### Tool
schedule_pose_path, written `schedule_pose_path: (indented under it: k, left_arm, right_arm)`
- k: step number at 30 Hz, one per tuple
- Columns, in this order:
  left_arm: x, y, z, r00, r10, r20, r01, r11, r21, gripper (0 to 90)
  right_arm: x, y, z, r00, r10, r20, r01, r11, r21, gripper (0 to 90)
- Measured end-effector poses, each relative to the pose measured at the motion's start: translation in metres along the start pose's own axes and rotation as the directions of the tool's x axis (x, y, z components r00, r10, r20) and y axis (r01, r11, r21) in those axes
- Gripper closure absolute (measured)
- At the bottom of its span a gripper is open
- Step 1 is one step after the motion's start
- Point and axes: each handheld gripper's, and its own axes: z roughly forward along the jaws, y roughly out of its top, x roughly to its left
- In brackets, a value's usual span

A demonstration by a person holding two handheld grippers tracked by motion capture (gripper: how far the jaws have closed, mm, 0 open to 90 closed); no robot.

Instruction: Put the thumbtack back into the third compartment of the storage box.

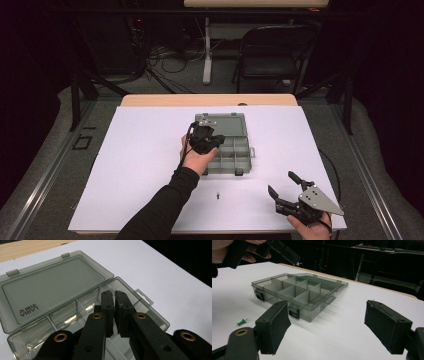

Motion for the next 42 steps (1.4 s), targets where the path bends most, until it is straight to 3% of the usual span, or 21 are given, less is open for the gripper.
schedule_pose_path:
  k: [10,25,42]
  left_arm:
    - [0.002,-0.004,0.016,0.9996,-0.026,-0.014,0.026,0.9994,0.021,86.1]
    - [0.001,-0.006,0.039,0.9992,-0.031,-0.023,0.033,0.9965,0.076,86.1]
    - [0.003,-0.009,0.044,0.9992,-0.03,-0.026,0.033,0.9942,0.102,85.4]
  right_arm:
    - [0.0,0.0,0.0,1.0,0.0,-0.002,0.0,1.0,0.002,19.0]
    - [0.0,0.0,0.0,1.0,-0.001,-0.004,0.001,1.0,0.002,19.0]
    - [0.0,0.0,0.0,1.0,0.001,-0.004,-0.001,1.0,0.0,19.0]
